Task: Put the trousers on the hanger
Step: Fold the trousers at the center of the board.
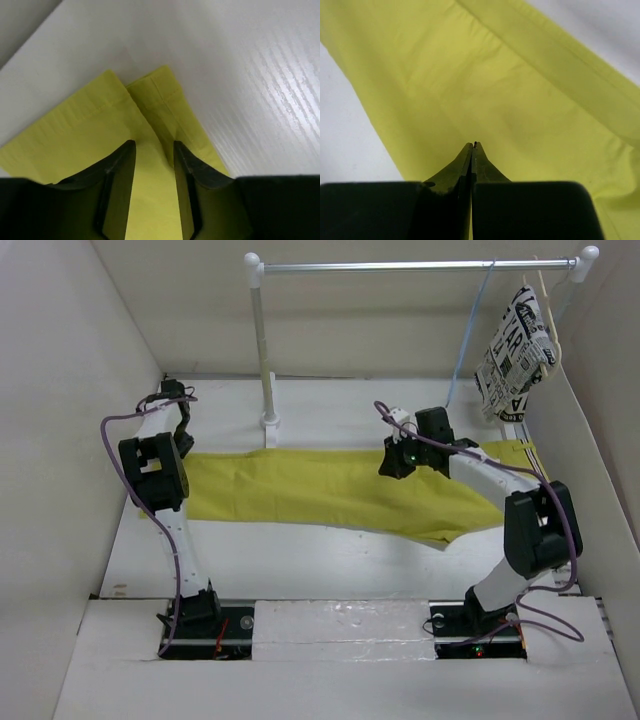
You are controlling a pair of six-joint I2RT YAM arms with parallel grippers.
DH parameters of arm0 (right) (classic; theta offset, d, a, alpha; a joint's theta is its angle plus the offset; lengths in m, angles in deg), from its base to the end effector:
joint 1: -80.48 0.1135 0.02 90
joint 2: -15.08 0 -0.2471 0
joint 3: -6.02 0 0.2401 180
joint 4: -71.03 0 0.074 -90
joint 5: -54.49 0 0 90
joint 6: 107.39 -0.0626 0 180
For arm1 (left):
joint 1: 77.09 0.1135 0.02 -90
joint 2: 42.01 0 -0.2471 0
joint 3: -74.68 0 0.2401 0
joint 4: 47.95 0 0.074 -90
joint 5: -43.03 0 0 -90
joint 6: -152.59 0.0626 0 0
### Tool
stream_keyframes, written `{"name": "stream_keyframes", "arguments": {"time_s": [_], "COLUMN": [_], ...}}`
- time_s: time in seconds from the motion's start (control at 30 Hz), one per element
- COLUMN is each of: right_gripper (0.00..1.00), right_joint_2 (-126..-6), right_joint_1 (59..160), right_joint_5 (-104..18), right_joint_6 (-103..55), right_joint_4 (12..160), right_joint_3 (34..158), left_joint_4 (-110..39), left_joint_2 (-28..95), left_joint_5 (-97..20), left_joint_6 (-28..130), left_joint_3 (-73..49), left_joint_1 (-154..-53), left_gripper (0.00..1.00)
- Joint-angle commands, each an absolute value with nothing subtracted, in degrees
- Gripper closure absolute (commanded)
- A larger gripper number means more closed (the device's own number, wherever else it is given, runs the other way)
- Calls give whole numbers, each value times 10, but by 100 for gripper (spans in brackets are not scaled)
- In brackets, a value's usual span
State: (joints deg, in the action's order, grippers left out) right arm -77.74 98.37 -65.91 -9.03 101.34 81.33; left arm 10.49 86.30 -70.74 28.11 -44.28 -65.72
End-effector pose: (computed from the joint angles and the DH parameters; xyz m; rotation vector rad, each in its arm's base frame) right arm 0.3206 0.1368 0.1932 -0.7767 2.2421 0.7145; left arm 0.4457 0.1154 0.1468 -1.1325 2.3968 0.4420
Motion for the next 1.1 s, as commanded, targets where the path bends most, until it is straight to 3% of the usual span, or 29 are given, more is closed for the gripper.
{"name": "stream_keyframes", "arguments": {"time_s": [0.0,0.07,0.2,0.27,0.3,0.57,0.7,1.07], "right_gripper": [99,97,63,58,57,54,51,47], "right_joint_2": [-797,-844,-929,-959,-998,-1053,-1059,-1105], "right_joint_1": [976,976,976,976,976,982,977,972], "right_joint_5": [-650,-645,-667,-689,-713,-698,-692,-680], "right_joint_6": [-79,-71,-41,-32,-17,4,1,26], "right_joint_4": [995,1008,1039,1063,1084,1138,1142,1182], "right_joint_3": [856,889,982,1033,1064,1121,1120,1177], "left_joint_4": [104,78,38,14,-2,-74,-97,-108], "left_joint_2": [810,784,697,669,630,520,476,481], "left_joint_5": [-731,-718,-681,-665,-660,-596,-566,-603], "left_joint_6": [303,310,313,316,311,288,282,302], "left_joint_3": [-438,-420,-340,-310,-255,-77,11,62], "left_joint_1": [-651,-651,-663,-693,-721,-820,-820,-809], "left_gripper": [64,56,55,58,65,77,77,78]}}
